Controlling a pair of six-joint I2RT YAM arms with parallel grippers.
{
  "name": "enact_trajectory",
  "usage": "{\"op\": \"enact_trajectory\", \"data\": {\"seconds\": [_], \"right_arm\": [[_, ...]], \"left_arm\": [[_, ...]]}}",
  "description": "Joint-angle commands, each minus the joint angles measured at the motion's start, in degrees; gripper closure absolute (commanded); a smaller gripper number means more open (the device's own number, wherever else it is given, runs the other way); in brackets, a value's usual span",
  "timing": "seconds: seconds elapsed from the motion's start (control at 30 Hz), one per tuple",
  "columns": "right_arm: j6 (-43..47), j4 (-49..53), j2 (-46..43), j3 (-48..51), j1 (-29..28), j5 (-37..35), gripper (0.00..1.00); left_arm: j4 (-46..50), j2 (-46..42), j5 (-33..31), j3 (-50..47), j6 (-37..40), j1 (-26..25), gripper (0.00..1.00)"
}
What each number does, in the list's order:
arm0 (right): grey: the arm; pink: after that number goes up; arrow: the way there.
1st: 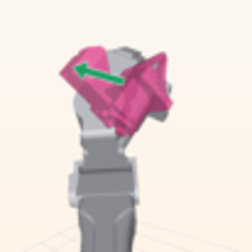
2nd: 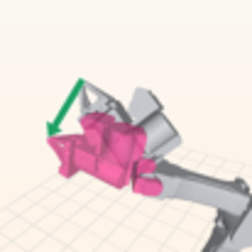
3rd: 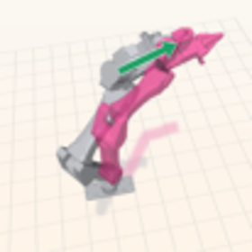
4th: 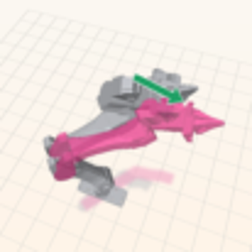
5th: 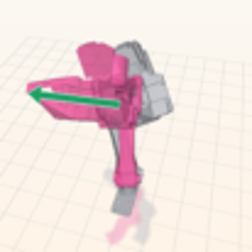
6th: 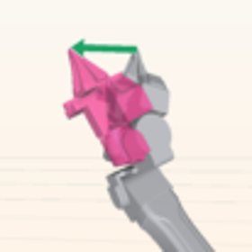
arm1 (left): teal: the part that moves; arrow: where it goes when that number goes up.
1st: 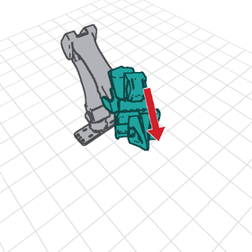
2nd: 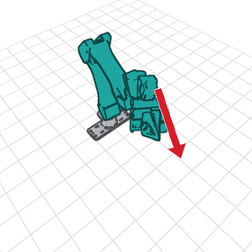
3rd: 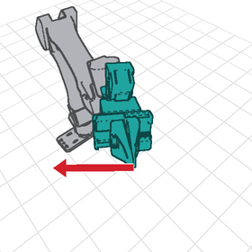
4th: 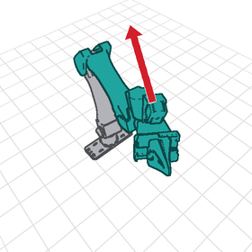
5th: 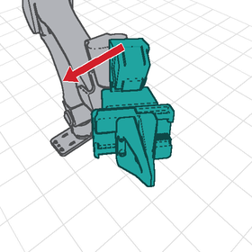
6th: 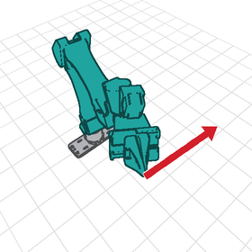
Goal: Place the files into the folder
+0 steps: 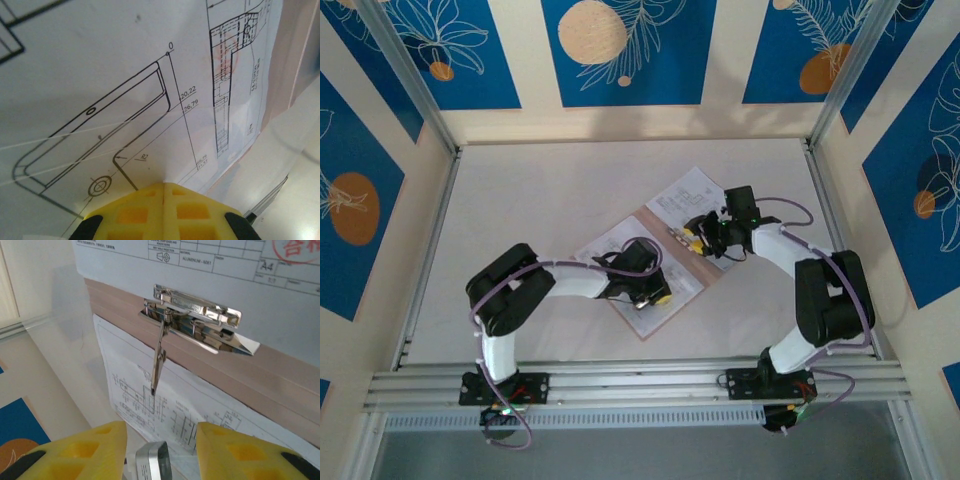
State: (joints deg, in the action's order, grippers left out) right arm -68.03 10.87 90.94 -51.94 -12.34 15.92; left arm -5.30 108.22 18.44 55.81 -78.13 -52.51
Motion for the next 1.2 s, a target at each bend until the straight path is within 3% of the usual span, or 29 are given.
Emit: {"op": "enact_trajectory", "data": {"seconds": [0.0, 0.47, 1.17], "right_arm": [[0.0, -2.0, 2.3, -2.7, 0.1, 2.1, 0.59], [0.2, -3.0, 7.0, -4.1, 0.1, 2.9, 0.74], [0.2, -3.1, 6.4, -3.2, 0.0, 3.4, 0.83]], "left_arm": [[4.2, 2.6, -0.1, -0.5, -0.4, -0.9, 1.00], [4.9, 3.0, 0.1, 0.2, 0.0, -0.8, 1.00], [5.4, 2.9, 0.0, 0.1, 0.3, -0.8, 1.00]]}}
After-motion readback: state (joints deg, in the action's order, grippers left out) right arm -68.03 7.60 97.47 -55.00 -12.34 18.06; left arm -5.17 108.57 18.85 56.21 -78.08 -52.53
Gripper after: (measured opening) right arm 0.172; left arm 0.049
